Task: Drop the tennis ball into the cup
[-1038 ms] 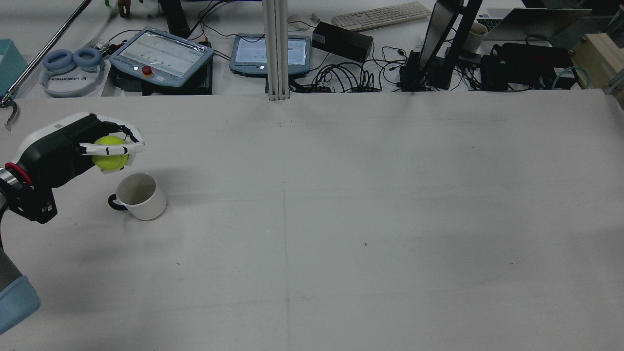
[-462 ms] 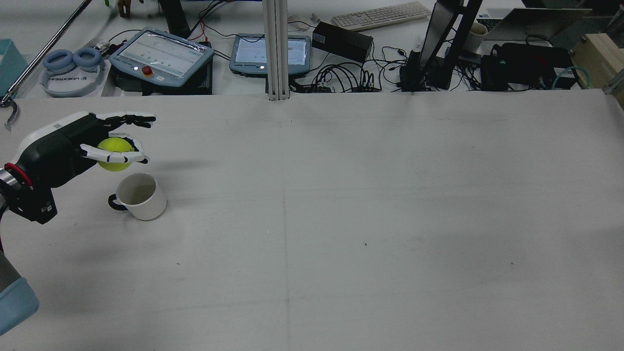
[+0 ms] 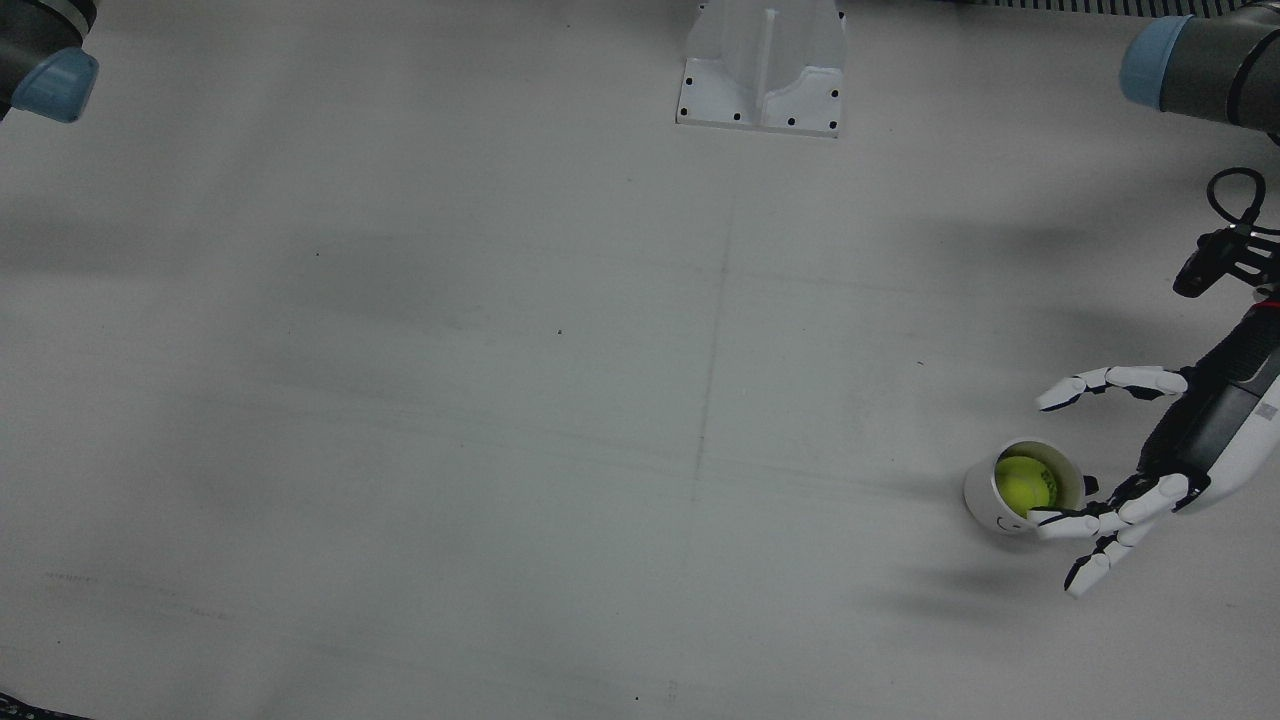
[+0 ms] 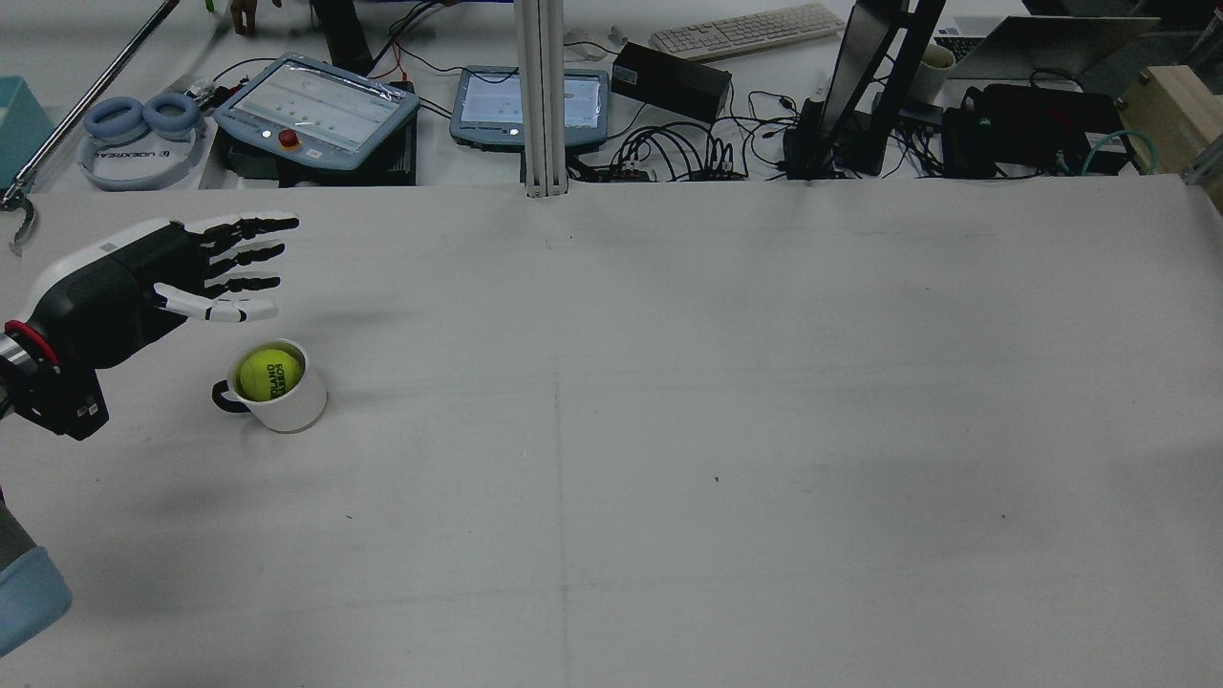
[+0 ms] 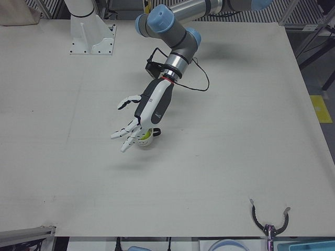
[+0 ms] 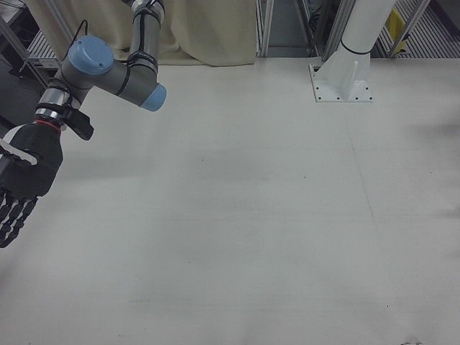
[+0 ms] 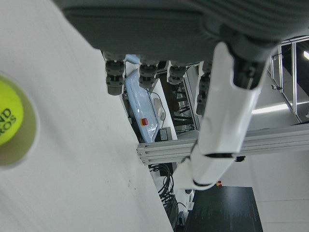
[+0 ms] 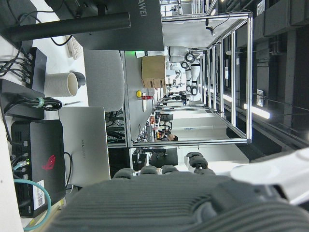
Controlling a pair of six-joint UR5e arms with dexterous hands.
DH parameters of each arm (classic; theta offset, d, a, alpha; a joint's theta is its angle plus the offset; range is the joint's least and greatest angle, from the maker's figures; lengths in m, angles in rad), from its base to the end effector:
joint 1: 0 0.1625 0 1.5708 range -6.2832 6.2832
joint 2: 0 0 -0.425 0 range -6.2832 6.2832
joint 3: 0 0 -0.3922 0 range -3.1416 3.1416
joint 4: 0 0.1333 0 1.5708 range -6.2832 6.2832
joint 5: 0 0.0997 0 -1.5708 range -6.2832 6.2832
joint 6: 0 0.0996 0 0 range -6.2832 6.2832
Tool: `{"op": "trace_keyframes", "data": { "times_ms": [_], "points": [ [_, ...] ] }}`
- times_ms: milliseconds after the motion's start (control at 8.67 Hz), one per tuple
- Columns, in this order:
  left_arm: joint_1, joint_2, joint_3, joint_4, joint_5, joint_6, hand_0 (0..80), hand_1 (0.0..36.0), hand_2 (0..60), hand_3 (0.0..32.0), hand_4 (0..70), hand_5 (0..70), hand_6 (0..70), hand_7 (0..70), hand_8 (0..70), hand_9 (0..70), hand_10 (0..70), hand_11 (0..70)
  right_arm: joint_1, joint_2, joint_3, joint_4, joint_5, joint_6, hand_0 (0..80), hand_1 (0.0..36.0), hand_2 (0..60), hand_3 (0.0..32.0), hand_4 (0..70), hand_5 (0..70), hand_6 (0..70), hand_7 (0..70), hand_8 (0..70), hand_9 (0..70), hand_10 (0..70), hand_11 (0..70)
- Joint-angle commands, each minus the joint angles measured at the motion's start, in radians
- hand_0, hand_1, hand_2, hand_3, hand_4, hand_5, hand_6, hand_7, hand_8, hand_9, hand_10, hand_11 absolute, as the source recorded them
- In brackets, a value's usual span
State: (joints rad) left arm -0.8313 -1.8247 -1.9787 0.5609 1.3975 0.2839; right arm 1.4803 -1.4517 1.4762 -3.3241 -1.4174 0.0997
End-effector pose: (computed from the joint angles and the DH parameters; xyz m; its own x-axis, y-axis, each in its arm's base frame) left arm 0.2418 -0.4884 0.4222 -0.8286 -0.4947 -0.2620 0.1711 0.2219 -0.9600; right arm 0.1005 -0.5354 0.6888 -0.9943 -0.0763 -0.0744 0.0852 -0.1499 -0.9850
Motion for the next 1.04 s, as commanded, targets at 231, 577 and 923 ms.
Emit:
{"op": "trace_keyframes", "data": {
  "times_ms": [231,577,923],
  "points": [
    [-0.139,-0.033,-0.169,0.074,0.015,0.018,80.0,36.0,60.0,0.0,18.9,13.8,6.0,4.7,3.2,5.1,8.2,16.4,0.000,-0.001,0.001,0.000,0.000,0.000,0.0,0.0,0.0,0.0,0.0,0.0,0.0,0.0,0.0,0.0,0.0,0.0],
    [-0.414,-0.045,-0.109,0.022,0.080,0.089,61.9,36.0,43.0,0.0,0.0,9.3,0.5,0.0,0.0,0.0,0.0,3.3,0.000,0.001,0.001,0.000,0.000,0.000,0.0,0.0,0.0,0.0,0.0,0.0,0.0,0.0,0.0,0.0,0.0,0.0],
    [-0.532,0.095,-0.046,-0.057,0.095,0.083,77.7,36.0,49.0,0.0,0.0,11.1,0.8,0.0,0.0,0.0,0.0,2.2,0.000,-0.001,0.001,0.000,0.000,0.000,0.0,0.0,0.0,0.0,0.0,0.0,0.0,0.0,0.0,0.0,0.0,0.0]
  ]
}}
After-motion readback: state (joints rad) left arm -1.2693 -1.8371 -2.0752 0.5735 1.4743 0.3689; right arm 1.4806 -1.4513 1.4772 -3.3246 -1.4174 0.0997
